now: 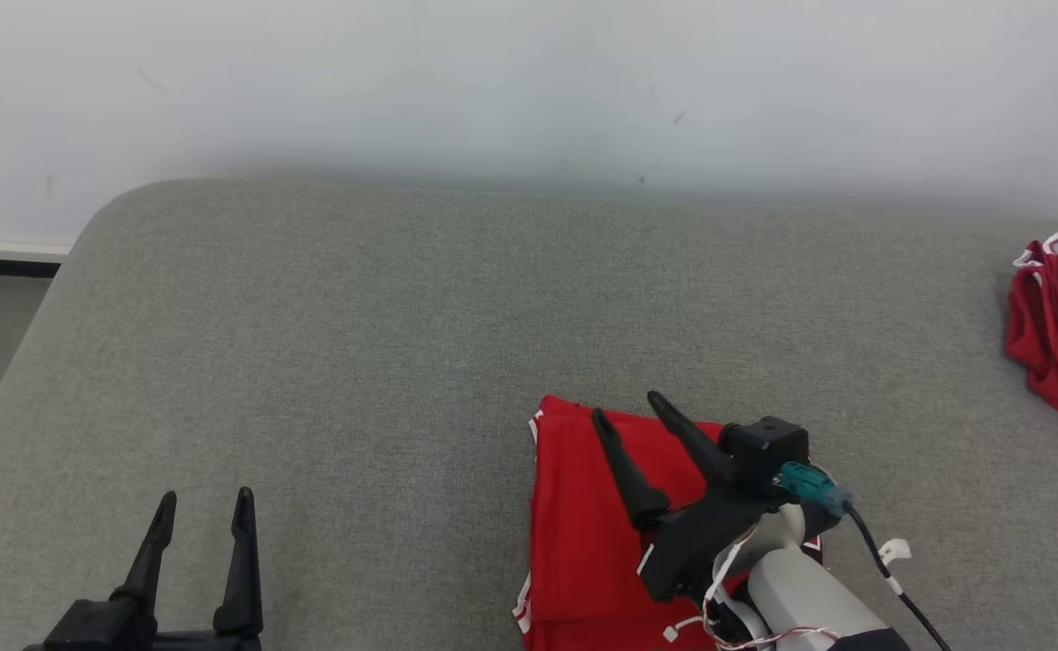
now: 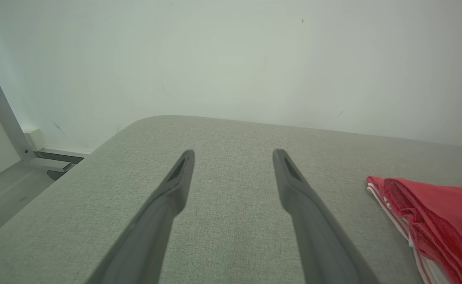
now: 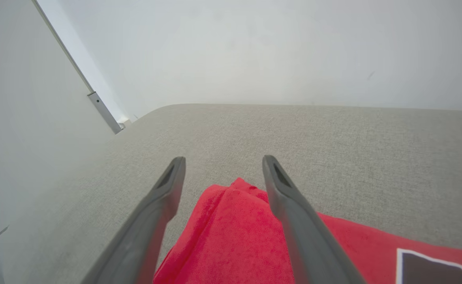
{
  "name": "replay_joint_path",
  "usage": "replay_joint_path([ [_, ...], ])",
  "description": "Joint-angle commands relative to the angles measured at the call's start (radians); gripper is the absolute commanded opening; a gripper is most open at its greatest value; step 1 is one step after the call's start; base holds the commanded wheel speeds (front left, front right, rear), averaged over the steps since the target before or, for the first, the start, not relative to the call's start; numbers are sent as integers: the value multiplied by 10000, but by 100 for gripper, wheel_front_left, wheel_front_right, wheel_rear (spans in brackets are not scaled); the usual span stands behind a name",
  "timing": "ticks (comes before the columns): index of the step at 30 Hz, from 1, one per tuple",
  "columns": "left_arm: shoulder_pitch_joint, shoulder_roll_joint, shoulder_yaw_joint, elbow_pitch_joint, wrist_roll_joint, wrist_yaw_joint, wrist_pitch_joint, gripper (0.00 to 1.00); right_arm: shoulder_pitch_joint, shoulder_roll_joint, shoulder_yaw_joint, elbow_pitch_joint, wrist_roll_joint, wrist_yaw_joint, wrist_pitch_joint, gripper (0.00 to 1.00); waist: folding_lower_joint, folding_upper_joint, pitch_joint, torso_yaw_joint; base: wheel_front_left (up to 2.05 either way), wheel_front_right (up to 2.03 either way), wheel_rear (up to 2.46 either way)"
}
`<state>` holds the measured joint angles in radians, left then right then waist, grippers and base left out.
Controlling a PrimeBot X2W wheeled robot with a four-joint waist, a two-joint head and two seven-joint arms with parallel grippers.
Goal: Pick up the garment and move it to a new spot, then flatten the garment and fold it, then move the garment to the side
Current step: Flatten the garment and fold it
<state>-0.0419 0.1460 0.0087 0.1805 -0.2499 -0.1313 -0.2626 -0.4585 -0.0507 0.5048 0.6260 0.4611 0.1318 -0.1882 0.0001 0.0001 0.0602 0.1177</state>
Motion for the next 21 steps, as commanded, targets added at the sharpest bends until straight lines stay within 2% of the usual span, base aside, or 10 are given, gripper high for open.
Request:
replay_joint_path([
  [1,149,27,35,-5,-76,13,-26,100,-67,3,-179,-56,-166,-29,-166,100,-1,-1,-124,-141,0,0,0],
  [6,349,20,122,-121,2,13,-26,100,292,-293,-1540,-601,-946,-29,-592,100,-1,-1,-309,-412,0,0,0],
  [13,634,-23,350,-297,117,13,-26,100,1534,-712,-3443,-2214,-1678,-29,-708,100,-1,-1,-522,-798,0,0,0],
  [21,820,52,532,-449,286,13,-26,100,3204,-494,-4584,-3855,-2109,-29,-506,100,-1,-1,-658,-1226,0,0,0],
])
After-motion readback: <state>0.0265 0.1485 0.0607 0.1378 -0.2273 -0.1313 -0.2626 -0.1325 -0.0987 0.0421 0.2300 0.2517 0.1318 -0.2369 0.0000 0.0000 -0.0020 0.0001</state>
